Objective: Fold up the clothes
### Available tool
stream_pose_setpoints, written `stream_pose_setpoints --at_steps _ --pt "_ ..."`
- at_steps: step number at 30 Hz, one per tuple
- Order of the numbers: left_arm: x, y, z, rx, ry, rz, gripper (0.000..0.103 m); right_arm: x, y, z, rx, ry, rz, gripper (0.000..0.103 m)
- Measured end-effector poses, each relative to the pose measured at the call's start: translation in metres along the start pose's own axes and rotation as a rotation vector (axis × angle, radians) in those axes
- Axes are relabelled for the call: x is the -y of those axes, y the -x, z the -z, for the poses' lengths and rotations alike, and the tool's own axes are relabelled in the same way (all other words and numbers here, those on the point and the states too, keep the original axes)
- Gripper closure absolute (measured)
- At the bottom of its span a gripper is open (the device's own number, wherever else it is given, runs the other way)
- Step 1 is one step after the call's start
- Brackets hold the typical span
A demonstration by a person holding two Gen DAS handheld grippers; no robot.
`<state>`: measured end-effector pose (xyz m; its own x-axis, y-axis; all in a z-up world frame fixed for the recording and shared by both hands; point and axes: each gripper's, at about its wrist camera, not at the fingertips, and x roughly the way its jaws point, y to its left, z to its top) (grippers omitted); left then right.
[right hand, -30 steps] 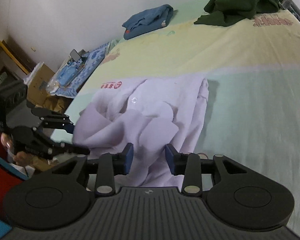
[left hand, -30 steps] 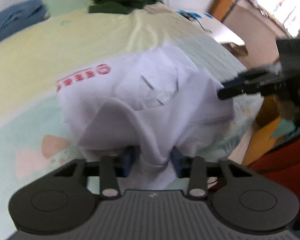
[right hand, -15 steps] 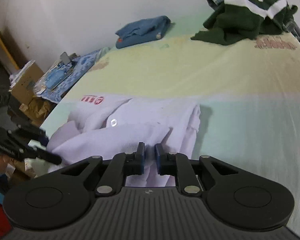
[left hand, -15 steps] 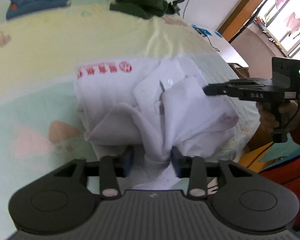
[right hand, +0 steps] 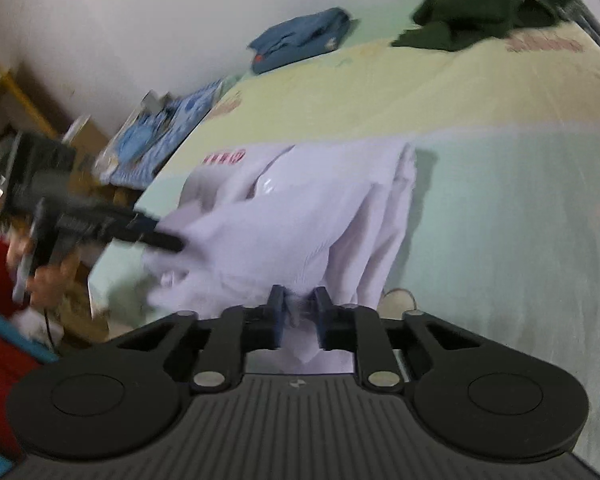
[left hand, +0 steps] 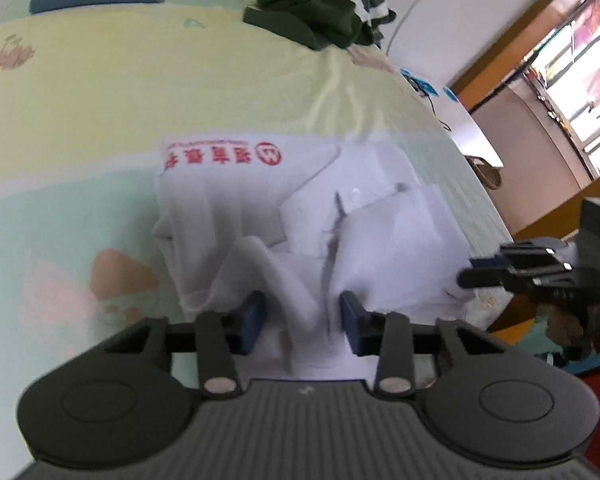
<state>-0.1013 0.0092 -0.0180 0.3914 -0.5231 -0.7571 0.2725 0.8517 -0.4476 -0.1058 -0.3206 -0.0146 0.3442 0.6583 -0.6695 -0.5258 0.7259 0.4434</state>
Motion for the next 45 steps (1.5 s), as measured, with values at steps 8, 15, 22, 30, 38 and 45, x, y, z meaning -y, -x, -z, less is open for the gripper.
stream_pose_setpoints --at_steps 8,15,22,30,38,45 --pt "0.003 0.002 0.005 0.000 -0.020 0.016 0.059 -0.008 0.003 -0.001 -0.020 0.113 0.064 0.083" --pt "0.005 0.012 0.003 0.039 -0.003 0.019 0.051 -0.027 0.013 -0.053 0.152 0.178 -0.027 0.072" --pt "0.018 0.006 0.014 0.006 -0.081 -0.036 0.049 -0.076 -0.080 -0.078 0.012 0.348 -0.233 0.072" --pt "0.018 0.001 0.027 -0.003 -0.109 -0.068 0.047 -0.083 -0.125 -0.083 -0.160 0.447 -0.268 0.078" --pt "0.022 -0.004 0.028 -0.015 -0.164 -0.072 0.043 -0.088 -0.119 -0.087 -0.180 0.494 -0.276 0.102" --pt "0.028 -0.007 0.030 -0.037 -0.227 -0.075 0.036 -0.091 -0.109 -0.110 -0.083 0.448 -0.290 0.103"
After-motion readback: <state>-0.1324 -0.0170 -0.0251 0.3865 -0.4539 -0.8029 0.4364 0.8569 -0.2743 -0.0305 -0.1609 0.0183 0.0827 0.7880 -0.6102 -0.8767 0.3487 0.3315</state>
